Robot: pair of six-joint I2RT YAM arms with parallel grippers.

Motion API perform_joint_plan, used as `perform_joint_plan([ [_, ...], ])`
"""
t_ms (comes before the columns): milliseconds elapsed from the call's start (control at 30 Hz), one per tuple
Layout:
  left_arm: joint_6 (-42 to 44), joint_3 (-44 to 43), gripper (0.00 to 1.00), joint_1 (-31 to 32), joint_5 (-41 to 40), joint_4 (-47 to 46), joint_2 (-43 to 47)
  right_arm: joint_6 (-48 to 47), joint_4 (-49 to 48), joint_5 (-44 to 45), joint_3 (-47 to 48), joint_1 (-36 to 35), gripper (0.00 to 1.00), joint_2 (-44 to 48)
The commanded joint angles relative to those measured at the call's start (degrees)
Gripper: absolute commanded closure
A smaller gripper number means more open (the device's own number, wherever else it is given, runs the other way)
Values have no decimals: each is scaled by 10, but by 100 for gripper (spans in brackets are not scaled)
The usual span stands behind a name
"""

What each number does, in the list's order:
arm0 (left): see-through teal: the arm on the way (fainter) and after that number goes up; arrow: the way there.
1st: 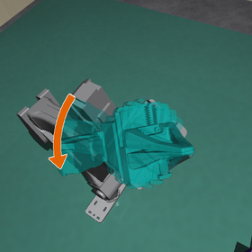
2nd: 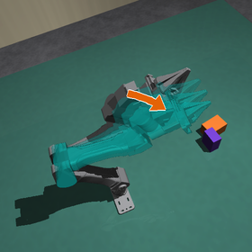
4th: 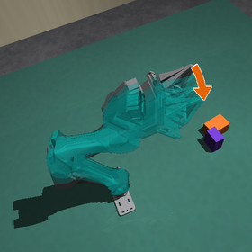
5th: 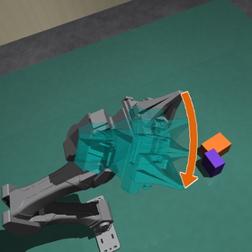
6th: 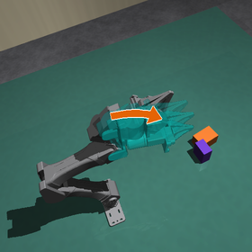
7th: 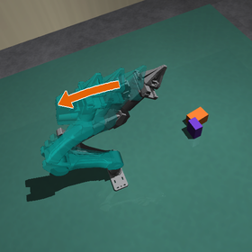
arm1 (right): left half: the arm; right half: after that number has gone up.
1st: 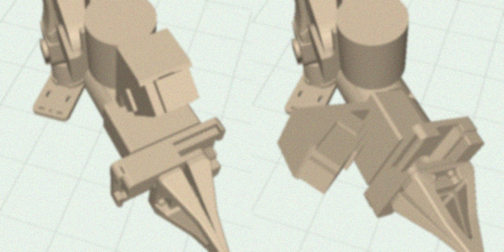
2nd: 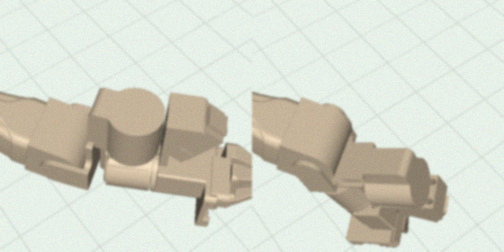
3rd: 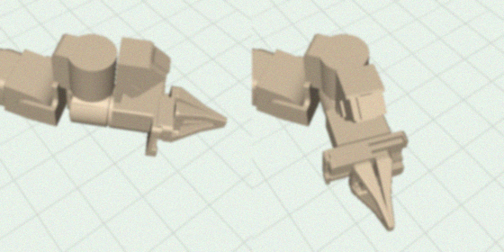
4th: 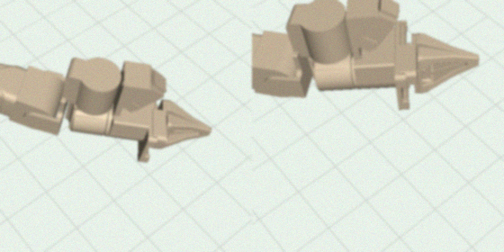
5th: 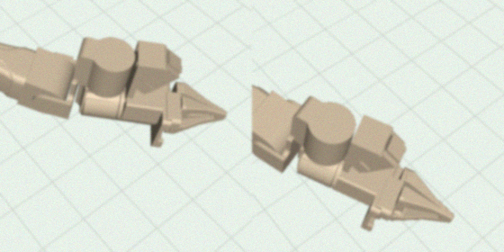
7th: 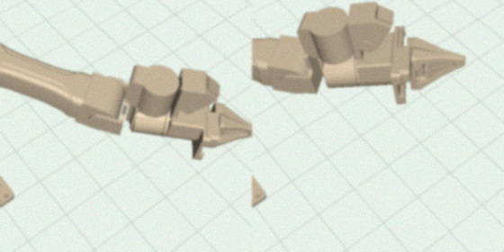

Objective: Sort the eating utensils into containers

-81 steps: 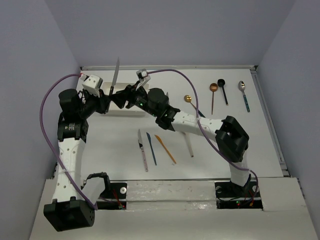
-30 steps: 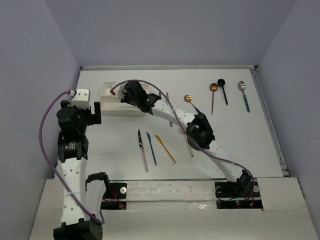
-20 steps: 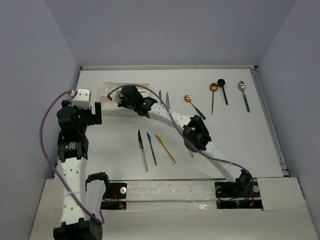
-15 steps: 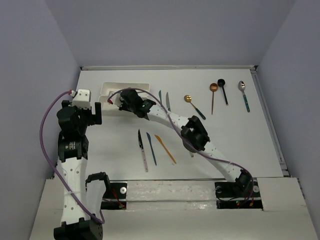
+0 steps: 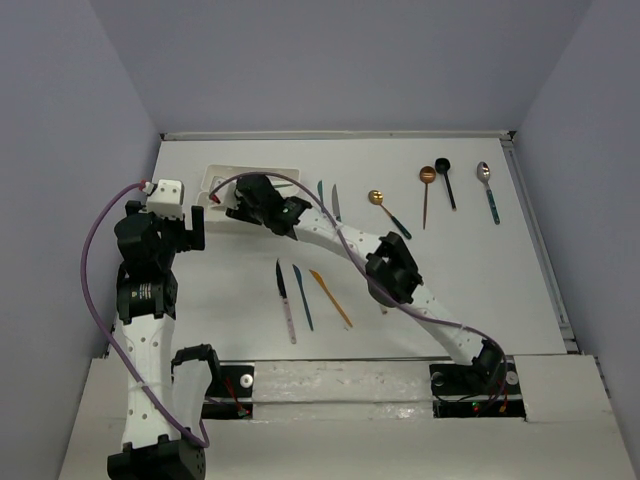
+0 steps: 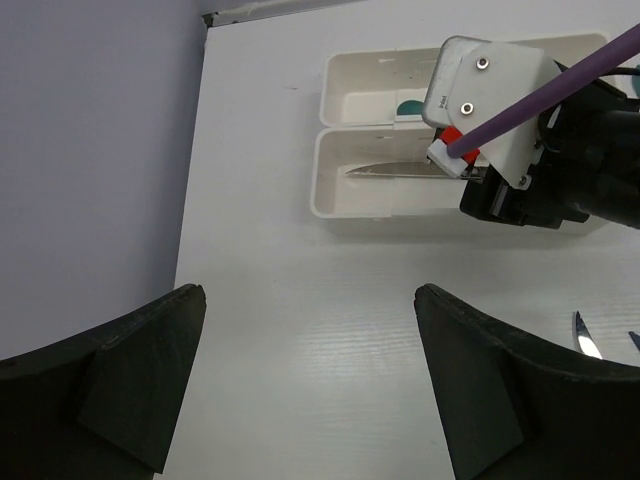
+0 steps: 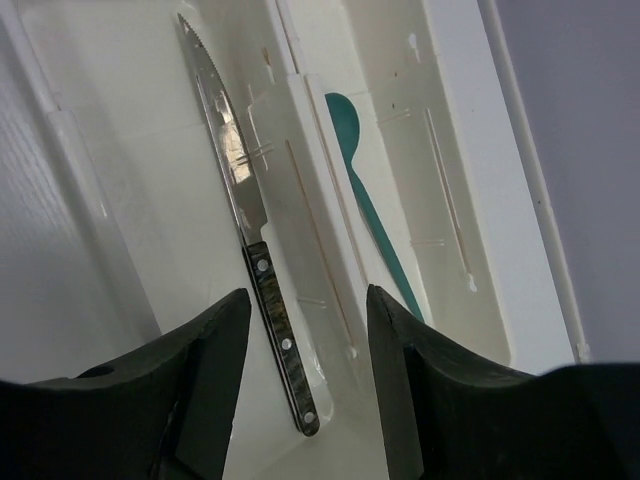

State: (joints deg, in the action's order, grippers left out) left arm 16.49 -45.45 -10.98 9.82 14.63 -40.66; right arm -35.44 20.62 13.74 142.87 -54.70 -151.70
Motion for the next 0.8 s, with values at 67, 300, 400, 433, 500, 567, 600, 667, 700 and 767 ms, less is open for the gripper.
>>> perform_joint_plan([
  [67,8,4,1,-2,7,-19,8,92,-16,-1,-32,-9,42,155],
  [300,17,17,1,-3,5,-17,7,371,44,-91,-237,118,25,340],
  [400,18,18,1,-3,7,-15,5,400,64,-40,-309,140,24,370],
  [433,19,18,1,-3,7,-15,5,408,73,-16,-331,140,24,382],
  [500,19,18,1,-3,9,-14,4,434,92,-18,-372,156,23,384],
  [567,21,19,1,-4,9,-14,4,454,129,-37,-391,165,22,374],
  [600,21,19,1,-3,9,-14,6,469,137,-42,-398,172,21,368],
  [667,22,20,1,-3,12,-11,7,484,146,-46,-412,181,20,355],
  [700,22,21,1,-3,12,-11,7,490,145,-49,-418,187,21,350],
  [767,24,23,1,-3,14,-11,7,498,149,-50,-429,194,25,333],
])
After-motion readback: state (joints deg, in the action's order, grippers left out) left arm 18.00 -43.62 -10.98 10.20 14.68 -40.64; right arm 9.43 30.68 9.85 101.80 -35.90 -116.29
